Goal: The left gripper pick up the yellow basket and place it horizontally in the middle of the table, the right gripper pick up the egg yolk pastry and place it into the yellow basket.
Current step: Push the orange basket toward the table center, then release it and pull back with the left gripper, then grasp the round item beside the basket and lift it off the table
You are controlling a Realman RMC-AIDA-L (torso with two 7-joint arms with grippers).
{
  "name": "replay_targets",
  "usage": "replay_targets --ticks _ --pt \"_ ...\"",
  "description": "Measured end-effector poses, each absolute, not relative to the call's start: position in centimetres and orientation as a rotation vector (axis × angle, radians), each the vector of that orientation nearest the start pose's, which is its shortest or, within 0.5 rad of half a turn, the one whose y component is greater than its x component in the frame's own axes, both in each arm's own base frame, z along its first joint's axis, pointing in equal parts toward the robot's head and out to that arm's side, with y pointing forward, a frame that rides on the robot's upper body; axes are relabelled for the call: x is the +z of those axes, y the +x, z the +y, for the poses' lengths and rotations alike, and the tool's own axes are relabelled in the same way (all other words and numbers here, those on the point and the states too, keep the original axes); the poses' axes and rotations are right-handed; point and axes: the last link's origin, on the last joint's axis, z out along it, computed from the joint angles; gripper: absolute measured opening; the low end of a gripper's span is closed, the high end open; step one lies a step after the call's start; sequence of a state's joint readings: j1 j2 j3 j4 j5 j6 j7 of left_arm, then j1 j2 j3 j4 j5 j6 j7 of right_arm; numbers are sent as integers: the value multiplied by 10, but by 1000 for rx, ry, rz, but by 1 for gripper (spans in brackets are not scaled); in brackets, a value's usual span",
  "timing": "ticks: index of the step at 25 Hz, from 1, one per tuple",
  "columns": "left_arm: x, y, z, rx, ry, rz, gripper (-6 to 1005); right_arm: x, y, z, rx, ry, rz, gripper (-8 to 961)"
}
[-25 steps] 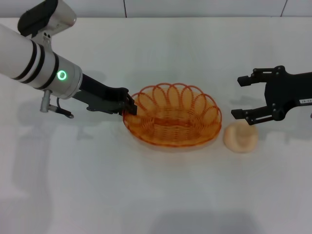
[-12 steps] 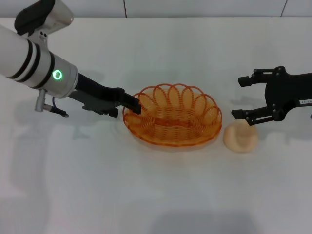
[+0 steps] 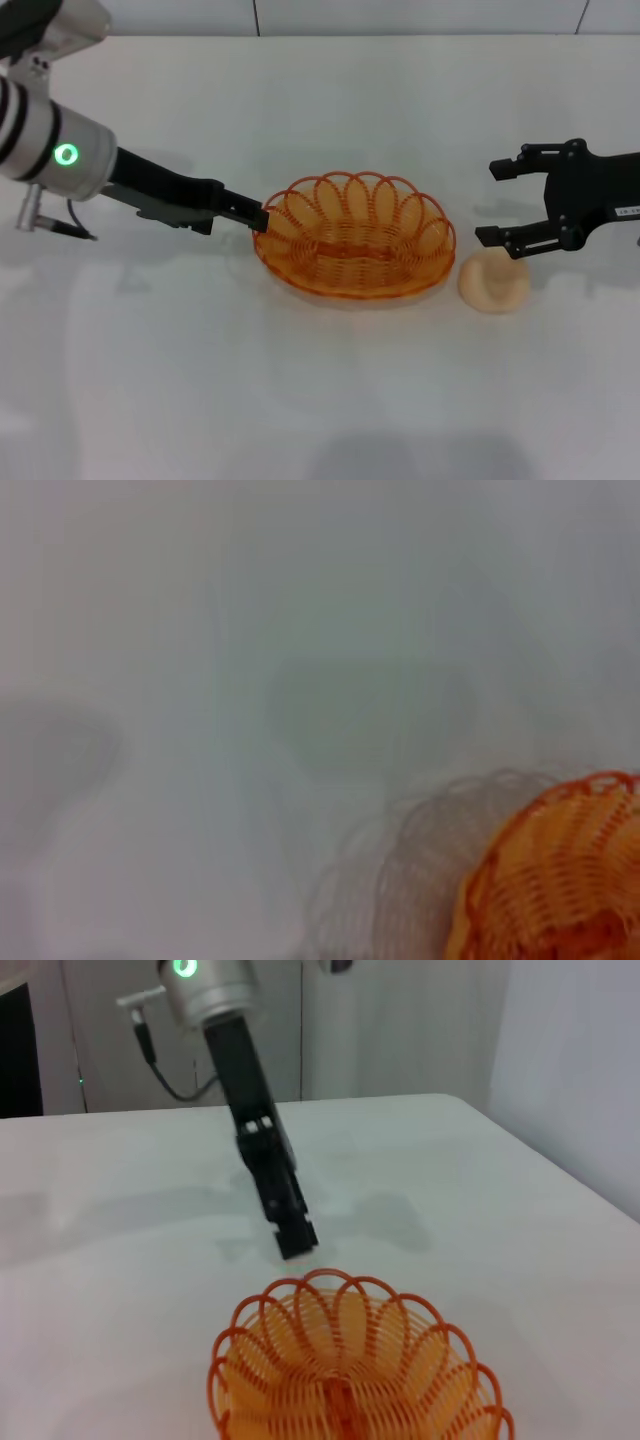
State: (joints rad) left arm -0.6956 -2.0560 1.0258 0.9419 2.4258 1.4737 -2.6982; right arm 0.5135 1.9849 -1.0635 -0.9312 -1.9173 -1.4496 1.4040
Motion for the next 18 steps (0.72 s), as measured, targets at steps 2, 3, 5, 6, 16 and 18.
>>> replay_targets --ticks 2,3,5,6,16,18 --pt "9 -221 371 14 -2411 -1639 860 29 231 359 329 -2824 164 839" --pt "15 -220 366 -26 -2442 -1610 884 29 232 359 327 -2823 174 839" --pt "25 -220 356 -83 -2491 -1553 884 30 233 359 326 -2822 191 839" --pt "30 -221 352 -97 -2510 -1513 884 31 233 359 326 -2822 194 839" --pt "59 -236 315 -186 -2759 -987 883 35 241 351 317 -2819 219 839" --pt "62 -245 309 -217 -2785 -879 882 37 243 349 314 -2824 224 839"
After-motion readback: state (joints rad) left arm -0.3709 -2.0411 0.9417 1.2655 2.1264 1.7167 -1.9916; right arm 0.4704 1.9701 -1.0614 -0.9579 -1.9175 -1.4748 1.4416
